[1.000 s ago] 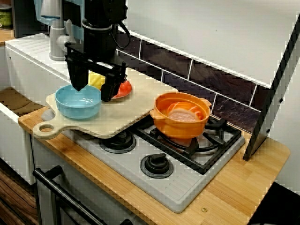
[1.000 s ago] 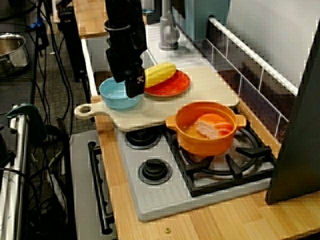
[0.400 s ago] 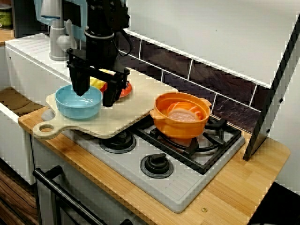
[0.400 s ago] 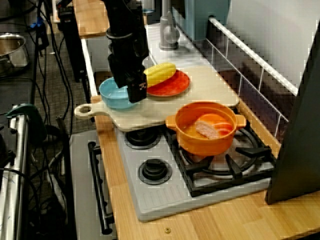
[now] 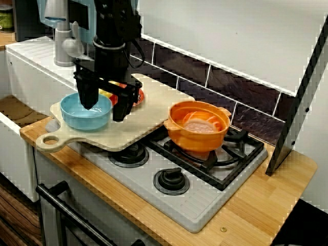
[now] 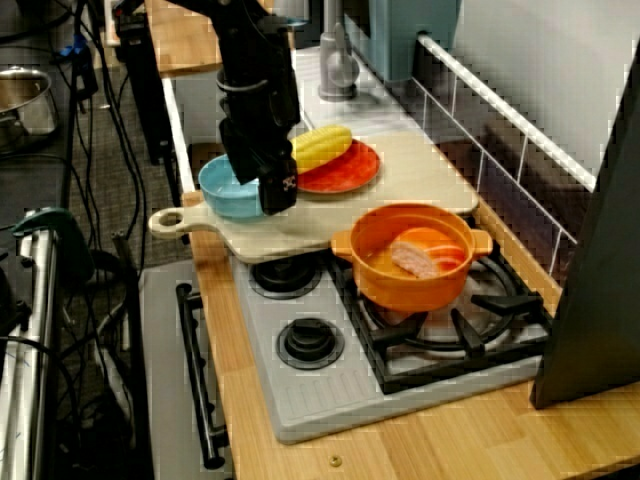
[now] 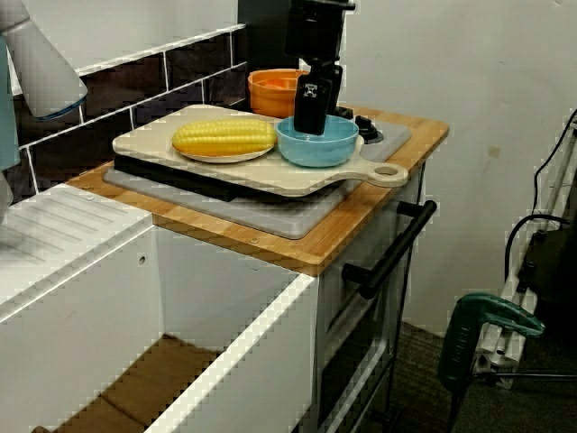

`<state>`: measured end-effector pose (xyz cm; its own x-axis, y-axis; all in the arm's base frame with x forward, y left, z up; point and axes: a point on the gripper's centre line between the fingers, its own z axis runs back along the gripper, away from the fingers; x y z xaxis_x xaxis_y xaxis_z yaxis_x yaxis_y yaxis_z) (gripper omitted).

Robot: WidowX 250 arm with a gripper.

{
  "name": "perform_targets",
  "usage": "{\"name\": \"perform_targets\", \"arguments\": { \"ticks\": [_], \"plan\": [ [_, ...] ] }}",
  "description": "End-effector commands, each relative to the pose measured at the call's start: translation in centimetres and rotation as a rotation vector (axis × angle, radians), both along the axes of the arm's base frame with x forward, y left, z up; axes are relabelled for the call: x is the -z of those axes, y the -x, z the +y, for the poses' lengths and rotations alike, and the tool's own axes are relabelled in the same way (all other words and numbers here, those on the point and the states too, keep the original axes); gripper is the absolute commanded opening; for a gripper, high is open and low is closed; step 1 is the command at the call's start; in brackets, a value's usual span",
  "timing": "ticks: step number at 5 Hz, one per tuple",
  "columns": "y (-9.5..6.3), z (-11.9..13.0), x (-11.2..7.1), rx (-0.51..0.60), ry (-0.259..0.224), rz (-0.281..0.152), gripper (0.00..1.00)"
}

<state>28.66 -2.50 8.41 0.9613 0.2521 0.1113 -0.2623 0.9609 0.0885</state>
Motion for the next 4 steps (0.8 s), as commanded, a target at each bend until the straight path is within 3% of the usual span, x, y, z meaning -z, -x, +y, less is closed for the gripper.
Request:
{"name": "perform_targets", "arguments": {
  "ticks": [1,2,4],
  "plan": [
    [-0.55,0.1,-0.24,0.003,-0.004,-0.013,1.0],
    [-0.84,0.31,-0.28,-0.002,0.002,-0.011,0.0],
    [-1.33,0.62,-0.53,-0.007,0.005,-0.007,0.0]
  ]
}}
